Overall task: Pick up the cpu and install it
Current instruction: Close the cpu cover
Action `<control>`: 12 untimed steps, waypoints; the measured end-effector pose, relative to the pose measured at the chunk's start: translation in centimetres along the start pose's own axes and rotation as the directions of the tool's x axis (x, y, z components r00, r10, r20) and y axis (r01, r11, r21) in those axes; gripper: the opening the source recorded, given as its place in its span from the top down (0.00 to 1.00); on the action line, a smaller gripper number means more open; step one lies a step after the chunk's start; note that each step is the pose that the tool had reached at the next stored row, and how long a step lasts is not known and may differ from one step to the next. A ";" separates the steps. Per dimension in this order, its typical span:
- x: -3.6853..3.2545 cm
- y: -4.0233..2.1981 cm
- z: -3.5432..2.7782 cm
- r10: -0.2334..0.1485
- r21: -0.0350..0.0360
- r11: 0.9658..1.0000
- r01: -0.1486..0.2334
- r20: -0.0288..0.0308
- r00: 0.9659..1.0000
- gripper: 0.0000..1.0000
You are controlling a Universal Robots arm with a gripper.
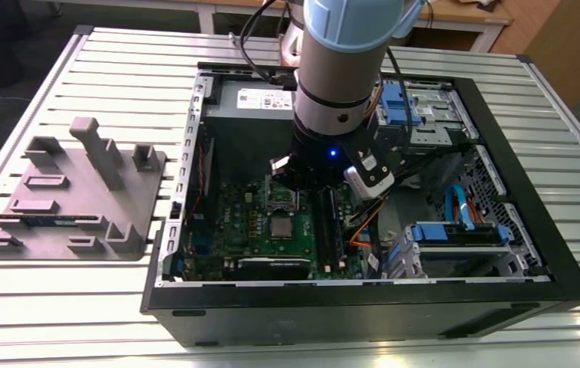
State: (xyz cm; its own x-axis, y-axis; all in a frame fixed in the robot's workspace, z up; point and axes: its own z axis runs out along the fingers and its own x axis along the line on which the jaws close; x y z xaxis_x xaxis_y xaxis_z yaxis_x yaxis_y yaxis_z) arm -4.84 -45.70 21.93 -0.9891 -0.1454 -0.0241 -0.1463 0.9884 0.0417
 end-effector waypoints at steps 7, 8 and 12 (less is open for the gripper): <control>0.00 0.00 0.00 0.000 0.000 1.000 0.000 0.000 1.000 0.90; -0.02 -0.01 0.01 -0.002 0.000 1.000 0.002 0.000 1.000 0.90; -0.06 -0.01 0.06 -0.034 -0.001 0.999 0.034 -0.001 0.999 0.90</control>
State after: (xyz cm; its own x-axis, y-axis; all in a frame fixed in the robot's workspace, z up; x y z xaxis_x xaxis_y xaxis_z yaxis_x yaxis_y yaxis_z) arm -4.78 -45.70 21.87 -0.9835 -0.1792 -0.0240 -0.1800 0.9828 0.0417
